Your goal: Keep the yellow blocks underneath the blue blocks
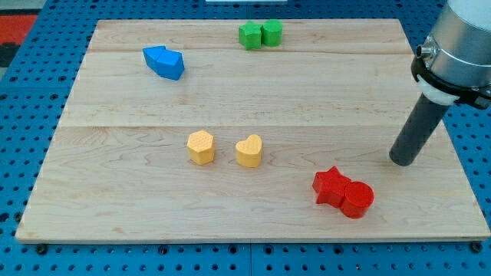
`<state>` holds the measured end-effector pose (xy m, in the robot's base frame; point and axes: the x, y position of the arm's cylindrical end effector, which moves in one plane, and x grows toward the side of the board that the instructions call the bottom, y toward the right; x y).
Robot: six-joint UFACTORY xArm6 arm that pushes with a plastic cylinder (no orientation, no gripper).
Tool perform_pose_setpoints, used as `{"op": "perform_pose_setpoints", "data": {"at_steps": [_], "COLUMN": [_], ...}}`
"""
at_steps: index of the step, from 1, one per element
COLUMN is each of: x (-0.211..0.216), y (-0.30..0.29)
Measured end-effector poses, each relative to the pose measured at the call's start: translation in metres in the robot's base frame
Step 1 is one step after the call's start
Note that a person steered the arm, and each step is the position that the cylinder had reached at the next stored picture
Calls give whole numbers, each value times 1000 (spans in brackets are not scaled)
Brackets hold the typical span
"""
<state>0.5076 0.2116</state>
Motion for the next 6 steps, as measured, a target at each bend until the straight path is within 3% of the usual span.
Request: {"op": "perform_pose_setpoints", "data": {"at_steps": [2, 3, 4, 5, 6], "x": [1, -9, -16, -19, -18], "y": [-30, -102, -219, -232, -197]}}
